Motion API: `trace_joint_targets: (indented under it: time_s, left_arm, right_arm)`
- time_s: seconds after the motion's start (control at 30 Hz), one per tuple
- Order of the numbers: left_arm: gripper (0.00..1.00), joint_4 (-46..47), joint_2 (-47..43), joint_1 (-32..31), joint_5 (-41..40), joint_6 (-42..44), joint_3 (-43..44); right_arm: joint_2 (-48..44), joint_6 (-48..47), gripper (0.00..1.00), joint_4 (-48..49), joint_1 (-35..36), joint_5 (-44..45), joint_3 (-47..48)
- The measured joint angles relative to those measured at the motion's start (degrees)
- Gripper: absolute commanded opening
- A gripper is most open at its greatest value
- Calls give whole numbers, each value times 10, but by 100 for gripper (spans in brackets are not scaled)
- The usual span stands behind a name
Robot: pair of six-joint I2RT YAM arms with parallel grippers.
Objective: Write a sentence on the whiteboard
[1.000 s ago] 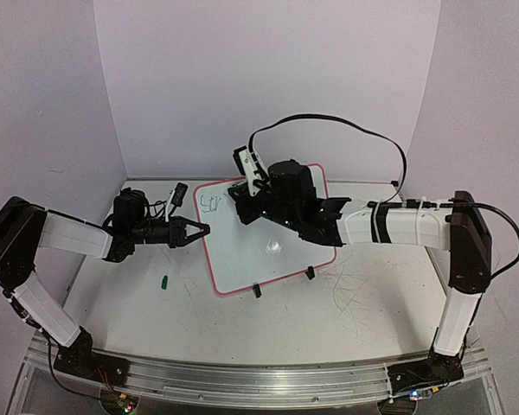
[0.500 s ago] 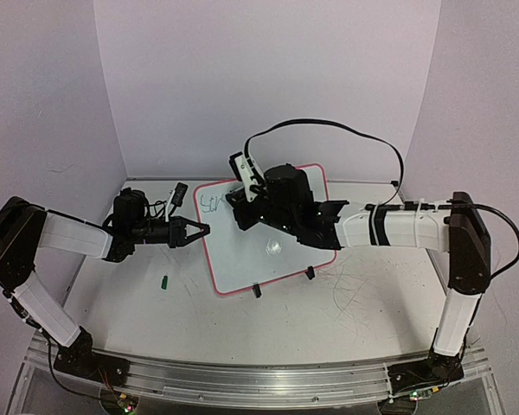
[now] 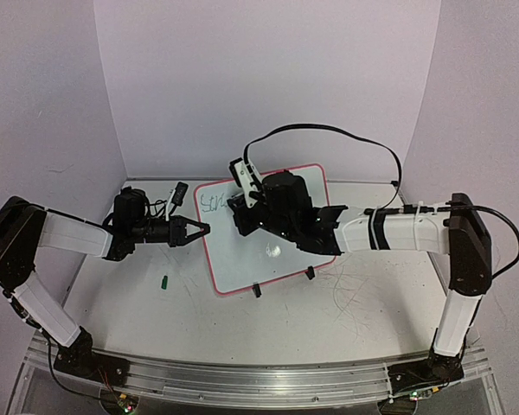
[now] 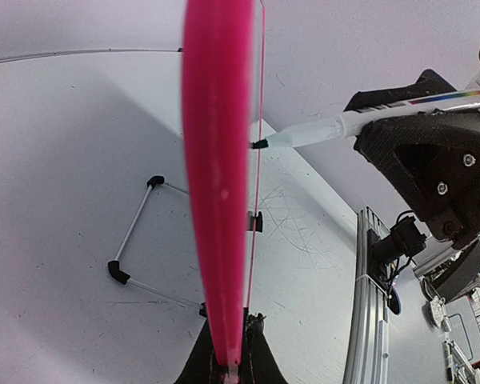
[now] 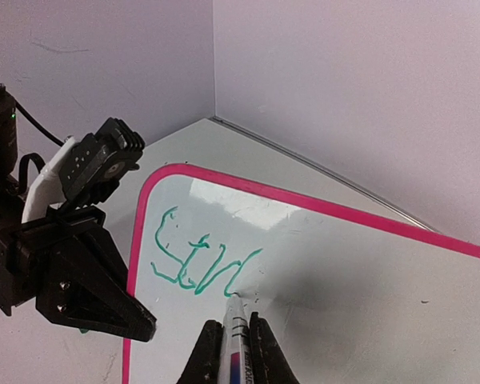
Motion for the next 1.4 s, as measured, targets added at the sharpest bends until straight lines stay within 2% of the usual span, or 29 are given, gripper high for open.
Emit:
trace_joint_targets:
  time_s: [0.67,1.4]
  left_arm:
    - [0,0,0,0,1,1,0]
    - [0,-4,-2,0,1,3,0]
  right_arm:
    - [-4,0,0,-4,-6,43,21]
    - [6,-7,0,-5,-4,17,32]
